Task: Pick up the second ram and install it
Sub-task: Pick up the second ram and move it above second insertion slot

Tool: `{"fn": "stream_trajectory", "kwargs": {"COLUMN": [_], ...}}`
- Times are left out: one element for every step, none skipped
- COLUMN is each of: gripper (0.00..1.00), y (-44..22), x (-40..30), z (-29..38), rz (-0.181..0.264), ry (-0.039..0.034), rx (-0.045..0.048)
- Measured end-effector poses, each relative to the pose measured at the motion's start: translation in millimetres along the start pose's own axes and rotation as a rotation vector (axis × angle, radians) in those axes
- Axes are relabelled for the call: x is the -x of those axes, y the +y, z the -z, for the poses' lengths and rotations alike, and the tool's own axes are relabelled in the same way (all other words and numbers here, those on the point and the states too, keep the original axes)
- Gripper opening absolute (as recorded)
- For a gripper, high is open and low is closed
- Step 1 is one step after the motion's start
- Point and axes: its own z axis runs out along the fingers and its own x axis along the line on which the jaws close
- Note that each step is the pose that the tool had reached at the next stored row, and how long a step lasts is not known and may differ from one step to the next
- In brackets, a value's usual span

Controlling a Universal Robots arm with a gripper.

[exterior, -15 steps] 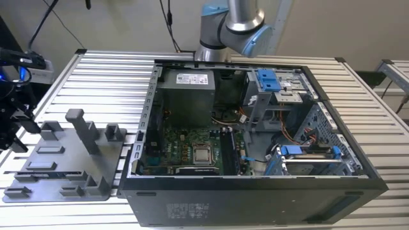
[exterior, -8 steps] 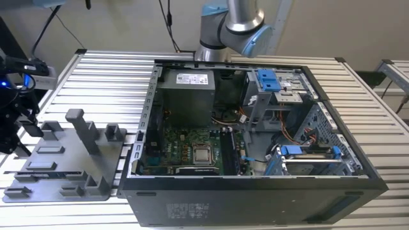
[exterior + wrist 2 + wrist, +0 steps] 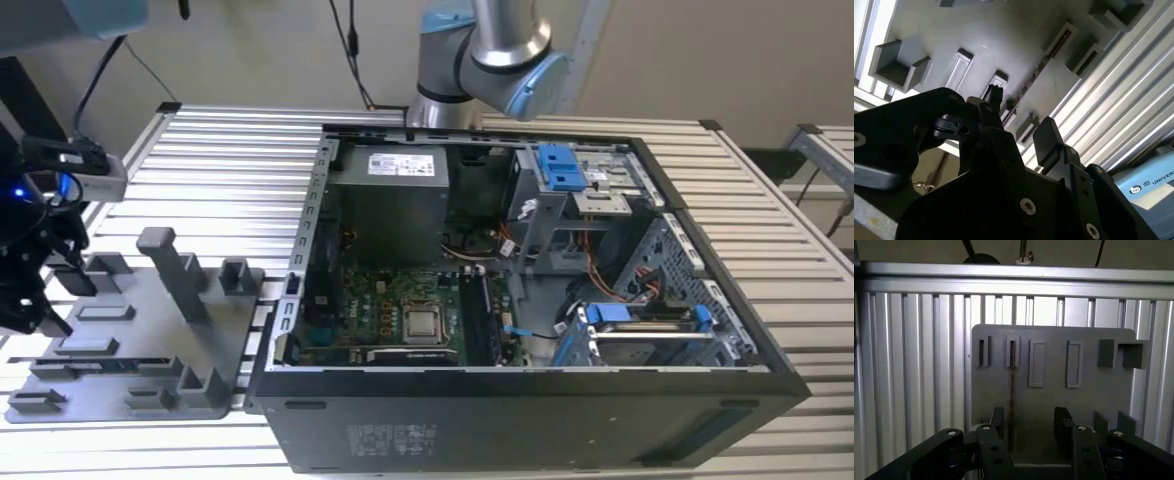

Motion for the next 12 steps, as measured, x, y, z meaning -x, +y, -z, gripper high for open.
{"fn": "stream_trajectory", "kwargs": {"gripper": [0.54, 0.54, 0.54, 0.54, 0.54, 0.54, 0.54, 0.54, 0.54, 0.54, 0.54, 0.54], "y": [0.0, 0.0, 0.0, -0.1, -0.1, -0.1, -0.1, -0.2, -0.2, -0.2, -0.3, -0.3], "x": [-0.2, -0.3, -0.4, -0.5, -0.6, -0.7, -0.8, -0.9, -1.0, -1.0, -1.1, -1.3], "z": [-1.7, -3.4, -5.2, -7.0, -8.8, -10.7, -12.5, -14.4, -16.1, -17.9, -19.7, -21.5], "rz": [0.0, 0.0, 0.0, 0.0, 0.0, 0.0, 0.0, 0.0, 0.0, 0.0, 0.0, 0.0], "ry": [0.0, 0.0001, 0.0001, 0.0002, 0.0004, 0.0005, 0.0004, 0.0005, 0.0006, 0.0006, 0.0006, 0.0005], "rx": [-0.0001, 0.0001, 0.0, 0.0, 0.0, 0.0, -0.0001, 0.0, 0.0, 0.0, 0.0, 0.0]}}
